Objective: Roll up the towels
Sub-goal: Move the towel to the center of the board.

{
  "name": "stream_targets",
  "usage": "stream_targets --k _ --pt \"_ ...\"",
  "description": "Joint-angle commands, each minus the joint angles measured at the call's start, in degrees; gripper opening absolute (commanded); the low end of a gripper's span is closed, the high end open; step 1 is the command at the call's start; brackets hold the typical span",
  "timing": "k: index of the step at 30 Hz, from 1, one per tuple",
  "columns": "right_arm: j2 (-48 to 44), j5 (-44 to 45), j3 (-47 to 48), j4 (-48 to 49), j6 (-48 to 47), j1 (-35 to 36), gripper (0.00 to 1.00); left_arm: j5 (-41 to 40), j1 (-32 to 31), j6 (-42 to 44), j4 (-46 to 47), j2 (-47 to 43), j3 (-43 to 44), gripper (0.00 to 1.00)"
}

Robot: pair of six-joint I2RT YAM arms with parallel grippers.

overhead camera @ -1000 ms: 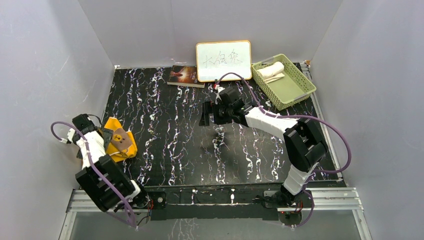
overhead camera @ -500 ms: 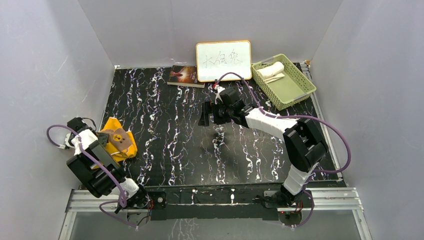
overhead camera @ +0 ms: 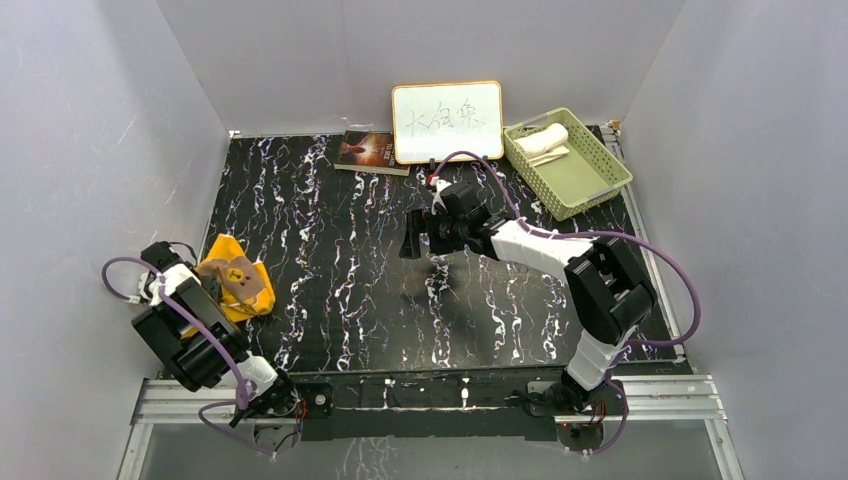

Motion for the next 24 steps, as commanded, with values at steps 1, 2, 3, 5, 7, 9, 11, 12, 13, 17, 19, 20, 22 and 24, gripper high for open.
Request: stream_targets --k 1,2,3,5,7,9,11,12,13,17,19,20,22,24 --pt "-2.84 -0.35 -0.41 2.46 -0.52 -0.12 0.98 6.78 -1.51 -1.07 3.04 0.13 -3.10 0.00" --pt "-2.80 -0.35 -0.42 2.46 -0.52 -0.17 0.98 7.05 -2.98 -1.44 3.61 -0.29 -3.74 0.00" --pt "-2.73 -0.35 -0.42 2.46 -0.52 -0.14 0.98 6.84 -5.05 -2.05 3.94 -0.80 -4.26 0.00" --pt "-3.04 -0.35 -0.86 2.46 -0.52 -0.14 0.98 5.43 -10.57 -3.33 4.38 -2.25 -4.41 0.00" --pt "-4.07 -0.35 -1.99 2.46 -0.52 -0.22 0.98 3.18 -17.11 -5.08 3.93 -4.07 -3.43 0.00" --pt "-5.93 -0.35 -3.81 2.46 -0.52 -0.49 0.98 0.45 -23.42 -6.68 2.93 -6.01 -1.43 0.00" --pt "-7.98 -0.35 -5.32 2.46 -0.52 -0.77 0.98 -0.57 -28.88 -7.52 2.53 -7.50 0.98 0.00" --pt "-8.81 -0.35 -5.90 2.46 -0.52 -1.04 0.98 -0.89 -31.23 -7.40 2.35 -8.01 2.39 0.00" --pt "-9.68 -0.35 -6.34 2.46 -0.52 -1.29 0.98 -1.56 -33.72 -6.81 2.12 -8.31 4.13 0.00" --pt "-12.47 -0.35 -7.22 2.46 -0.52 -4.59 0.98 -0.54 -42.49 -0.99 1.87 -7.07 12.39 0.00" --pt "-13.29 -0.35 -7.21 2.46 -0.52 -7.21 0.98 1.99 -46.16 2.33 3.11 -6.12 14.15 0.00" --pt "-13.42 -0.35 -6.85 2.46 -0.52 -8.03 0.98 2.42 -48.17 3.37 3.78 -5.94 14.43 0.00" --pt "-13.15 -0.35 -5.43 2.46 -0.52 -8.85 0.98 2.50 -52.37 4.97 4.86 -6.03 14.28 0.00" --pt "-13.03 -0.35 -4.05 2.46 -0.52 -8.95 0.98 2.33 -57.03 7.14 6.92 -6.84 13.50 0.00"
